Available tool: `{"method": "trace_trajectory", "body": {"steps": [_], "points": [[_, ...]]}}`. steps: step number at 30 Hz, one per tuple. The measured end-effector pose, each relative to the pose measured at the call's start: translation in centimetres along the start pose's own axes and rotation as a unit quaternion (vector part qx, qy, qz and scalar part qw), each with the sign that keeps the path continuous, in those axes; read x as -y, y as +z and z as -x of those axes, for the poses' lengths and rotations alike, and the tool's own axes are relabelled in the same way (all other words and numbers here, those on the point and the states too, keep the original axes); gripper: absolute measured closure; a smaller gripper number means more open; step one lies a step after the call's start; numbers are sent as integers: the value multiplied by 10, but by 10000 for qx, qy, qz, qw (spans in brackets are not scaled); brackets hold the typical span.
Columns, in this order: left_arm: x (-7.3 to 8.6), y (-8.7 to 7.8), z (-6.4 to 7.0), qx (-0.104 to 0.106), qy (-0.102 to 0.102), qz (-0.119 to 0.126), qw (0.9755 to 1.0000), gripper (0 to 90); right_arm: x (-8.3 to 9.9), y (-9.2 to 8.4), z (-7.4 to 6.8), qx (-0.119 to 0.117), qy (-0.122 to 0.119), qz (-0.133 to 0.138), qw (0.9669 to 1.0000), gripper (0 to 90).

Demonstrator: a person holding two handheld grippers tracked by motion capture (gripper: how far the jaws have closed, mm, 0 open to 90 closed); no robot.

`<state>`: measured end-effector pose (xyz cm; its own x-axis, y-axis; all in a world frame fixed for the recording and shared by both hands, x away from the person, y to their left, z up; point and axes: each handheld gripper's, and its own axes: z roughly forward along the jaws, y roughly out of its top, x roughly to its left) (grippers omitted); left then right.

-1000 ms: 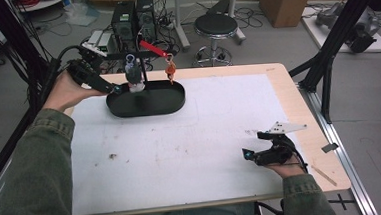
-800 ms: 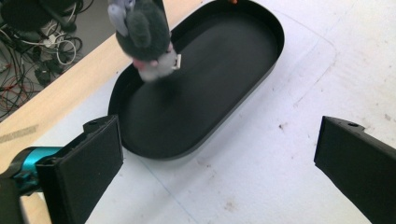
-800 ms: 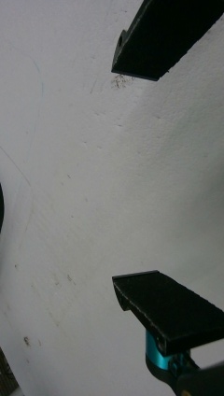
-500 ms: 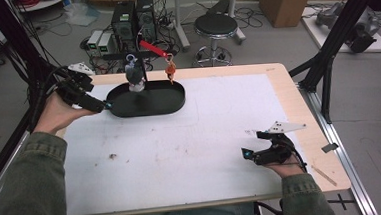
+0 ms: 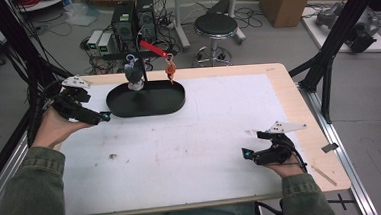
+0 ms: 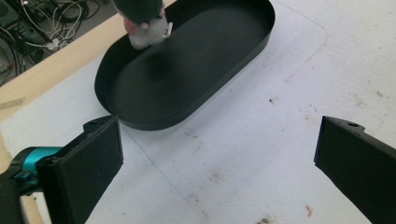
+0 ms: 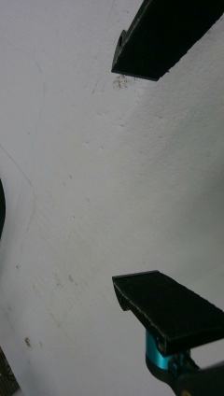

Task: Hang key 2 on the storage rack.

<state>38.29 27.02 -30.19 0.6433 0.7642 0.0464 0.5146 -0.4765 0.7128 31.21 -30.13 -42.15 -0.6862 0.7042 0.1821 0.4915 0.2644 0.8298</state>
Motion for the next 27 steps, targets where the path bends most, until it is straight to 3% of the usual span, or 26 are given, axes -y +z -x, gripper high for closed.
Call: {"method": "trace_trajectory", "body": {"steps": [5,13,27], "points": [[16,0,0,130,-228,130,9996,17,0,0,0,8,18,-5,10000,4],[40,5,-1,132,-454,163,9988,17,0,0,1,20,38,-13,10000,5],[70,13,1,-14,-637,97,9979,17,1,0,1,32,31,-16,10000,5]]}}
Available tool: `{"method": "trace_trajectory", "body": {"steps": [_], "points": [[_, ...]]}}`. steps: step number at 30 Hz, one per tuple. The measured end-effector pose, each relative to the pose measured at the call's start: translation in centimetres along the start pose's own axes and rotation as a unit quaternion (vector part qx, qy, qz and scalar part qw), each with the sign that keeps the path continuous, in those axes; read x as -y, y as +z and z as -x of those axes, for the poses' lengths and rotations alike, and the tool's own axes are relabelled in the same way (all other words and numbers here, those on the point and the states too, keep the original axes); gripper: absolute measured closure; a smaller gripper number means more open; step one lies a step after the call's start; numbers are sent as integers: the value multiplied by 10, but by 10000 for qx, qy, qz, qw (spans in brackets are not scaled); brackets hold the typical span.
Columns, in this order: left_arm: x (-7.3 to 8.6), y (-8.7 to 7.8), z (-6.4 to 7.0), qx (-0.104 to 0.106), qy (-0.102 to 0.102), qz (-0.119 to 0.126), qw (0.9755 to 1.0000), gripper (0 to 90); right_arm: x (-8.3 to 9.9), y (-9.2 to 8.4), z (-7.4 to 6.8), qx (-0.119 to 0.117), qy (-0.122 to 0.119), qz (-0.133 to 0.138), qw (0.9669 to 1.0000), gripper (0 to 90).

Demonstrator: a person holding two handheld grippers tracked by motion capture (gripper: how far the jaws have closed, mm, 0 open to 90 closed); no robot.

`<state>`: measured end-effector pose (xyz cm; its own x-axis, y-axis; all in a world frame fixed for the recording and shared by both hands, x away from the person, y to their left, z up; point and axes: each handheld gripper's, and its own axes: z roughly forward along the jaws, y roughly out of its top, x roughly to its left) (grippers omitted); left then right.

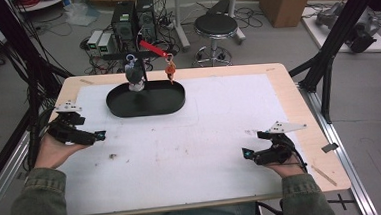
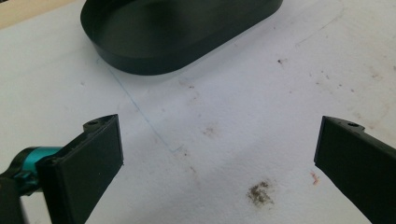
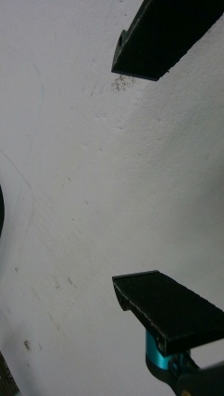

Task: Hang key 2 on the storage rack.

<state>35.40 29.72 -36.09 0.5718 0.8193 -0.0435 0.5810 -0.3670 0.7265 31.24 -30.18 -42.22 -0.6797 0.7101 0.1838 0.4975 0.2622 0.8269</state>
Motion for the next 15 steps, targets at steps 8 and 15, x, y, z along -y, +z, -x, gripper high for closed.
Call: {"method": "trace_trajectory", "body": {"steps": [8,15], "points": [[12,2,3,-12,-37,-39,10000,17,0,0,0,21,-30,-17,10000,5],[28,1,8,-20,-138,1,9999,17,0,0,0,30,-2,-50,10000,4]]}}
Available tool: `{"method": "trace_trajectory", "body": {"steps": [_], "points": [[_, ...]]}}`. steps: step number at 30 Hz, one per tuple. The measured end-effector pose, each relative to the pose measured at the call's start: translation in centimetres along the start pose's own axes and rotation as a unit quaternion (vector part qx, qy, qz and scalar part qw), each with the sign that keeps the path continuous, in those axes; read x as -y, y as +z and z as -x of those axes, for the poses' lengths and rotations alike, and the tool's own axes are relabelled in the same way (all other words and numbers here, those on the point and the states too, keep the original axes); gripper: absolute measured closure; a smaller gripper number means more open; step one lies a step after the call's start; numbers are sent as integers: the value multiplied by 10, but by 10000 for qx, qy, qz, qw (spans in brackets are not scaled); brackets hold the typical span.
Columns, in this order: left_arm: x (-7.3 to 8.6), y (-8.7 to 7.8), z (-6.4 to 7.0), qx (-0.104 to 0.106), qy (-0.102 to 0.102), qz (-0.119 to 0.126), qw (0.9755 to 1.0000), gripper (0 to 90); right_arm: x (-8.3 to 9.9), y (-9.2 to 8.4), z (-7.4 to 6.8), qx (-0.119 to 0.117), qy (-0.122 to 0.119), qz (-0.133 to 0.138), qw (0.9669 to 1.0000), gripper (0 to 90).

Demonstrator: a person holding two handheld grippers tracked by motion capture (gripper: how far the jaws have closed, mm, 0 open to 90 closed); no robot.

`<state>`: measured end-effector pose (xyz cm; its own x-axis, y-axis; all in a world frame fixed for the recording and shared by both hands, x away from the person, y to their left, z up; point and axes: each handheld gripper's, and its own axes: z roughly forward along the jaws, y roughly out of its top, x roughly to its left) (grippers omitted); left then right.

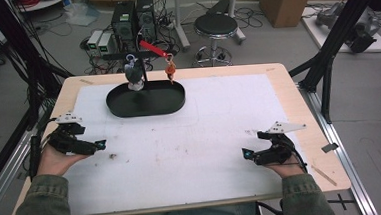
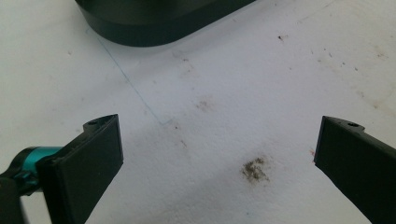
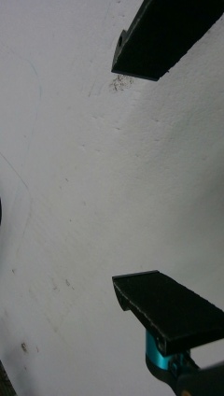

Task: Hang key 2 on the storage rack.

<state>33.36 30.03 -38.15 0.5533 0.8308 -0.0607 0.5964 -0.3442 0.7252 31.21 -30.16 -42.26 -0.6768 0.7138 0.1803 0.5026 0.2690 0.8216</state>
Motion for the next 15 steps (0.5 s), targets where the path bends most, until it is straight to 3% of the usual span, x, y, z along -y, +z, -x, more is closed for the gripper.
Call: {"method": "trace_trajectory", "body": {"steps": [10,15], "points": [[24,-5,4,-35,-219,210,9995,17,0,1,0,36,-33,-28,10000,5],[32,-6,8,-40,-224,228,9995,17,0,1,0,29,-25,-32,10000,5]]}}
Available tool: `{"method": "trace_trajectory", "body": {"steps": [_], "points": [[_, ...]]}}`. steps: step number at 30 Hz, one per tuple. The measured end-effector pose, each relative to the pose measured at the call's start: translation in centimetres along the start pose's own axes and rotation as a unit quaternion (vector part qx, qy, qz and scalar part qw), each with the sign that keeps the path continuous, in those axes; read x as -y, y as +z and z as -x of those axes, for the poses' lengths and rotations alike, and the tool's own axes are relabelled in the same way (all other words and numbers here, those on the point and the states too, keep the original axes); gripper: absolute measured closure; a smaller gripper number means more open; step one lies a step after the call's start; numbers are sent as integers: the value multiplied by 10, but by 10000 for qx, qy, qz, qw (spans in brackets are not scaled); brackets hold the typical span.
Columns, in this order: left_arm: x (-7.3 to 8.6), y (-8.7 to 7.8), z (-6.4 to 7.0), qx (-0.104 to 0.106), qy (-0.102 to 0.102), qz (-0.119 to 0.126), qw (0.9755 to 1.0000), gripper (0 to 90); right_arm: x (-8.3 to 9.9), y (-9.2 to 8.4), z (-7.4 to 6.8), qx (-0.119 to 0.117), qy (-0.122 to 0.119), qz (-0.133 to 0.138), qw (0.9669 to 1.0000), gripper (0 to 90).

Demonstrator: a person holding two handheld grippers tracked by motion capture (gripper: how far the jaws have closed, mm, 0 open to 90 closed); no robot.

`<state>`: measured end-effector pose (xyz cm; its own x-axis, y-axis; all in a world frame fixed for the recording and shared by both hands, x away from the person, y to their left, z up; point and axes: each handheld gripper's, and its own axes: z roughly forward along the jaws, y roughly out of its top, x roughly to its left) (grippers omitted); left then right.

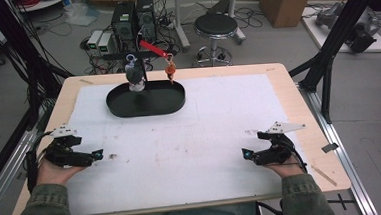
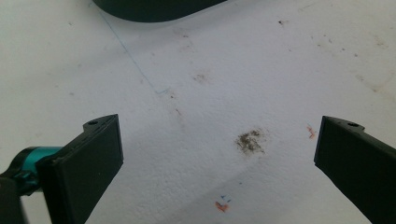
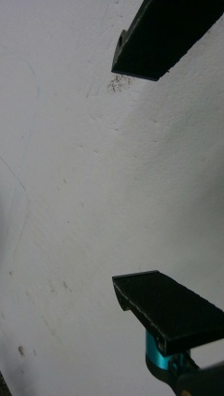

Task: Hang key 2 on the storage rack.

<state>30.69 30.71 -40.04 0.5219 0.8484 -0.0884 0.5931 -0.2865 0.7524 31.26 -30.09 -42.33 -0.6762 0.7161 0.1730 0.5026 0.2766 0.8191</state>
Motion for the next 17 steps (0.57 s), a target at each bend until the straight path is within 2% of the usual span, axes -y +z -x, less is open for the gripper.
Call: {"method": "trace_trajectory", "body": {"steps": [3,7,17], "points": [[6,1,3,-45,35,-41,10000,17,0,0,0,4,-4,-3,10000,4],[13,3,6,0,73,-80,9999,17,0,0,0,2,-9,-3,10000,5],[15,4,8,-25,88,-53,9999,17,1,0,0,0,20,-35,10000,5]]}}
